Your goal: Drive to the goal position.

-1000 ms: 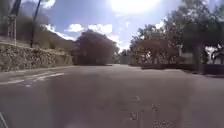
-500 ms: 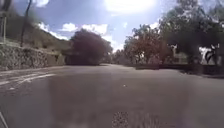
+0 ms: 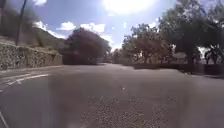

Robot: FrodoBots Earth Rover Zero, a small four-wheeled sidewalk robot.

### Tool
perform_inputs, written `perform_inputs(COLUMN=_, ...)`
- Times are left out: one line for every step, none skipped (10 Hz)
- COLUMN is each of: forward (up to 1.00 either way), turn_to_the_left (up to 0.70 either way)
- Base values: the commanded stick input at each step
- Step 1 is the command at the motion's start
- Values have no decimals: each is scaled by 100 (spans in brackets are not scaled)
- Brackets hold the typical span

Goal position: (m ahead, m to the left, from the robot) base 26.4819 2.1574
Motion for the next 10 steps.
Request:
perform_inputs(forward=50, turn_to_the_left=0)
perform_inputs(forward=50, turn_to_the_left=0)
perform_inputs(forward=50, turn_to_the_left=0)
perform_inputs(forward=50, turn_to_the_left=0)
perform_inputs(forward=50, turn_to_the_left=0)
perform_inputs(forward=50, turn_to_the_left=0)
perform_inputs(forward=50, turn_to_the_left=0)
perform_inputs(forward=50, turn_to_the_left=0)
perform_inputs(forward=50, turn_to_the_left=0)
perform_inputs(forward=50, turn_to_the_left=0)
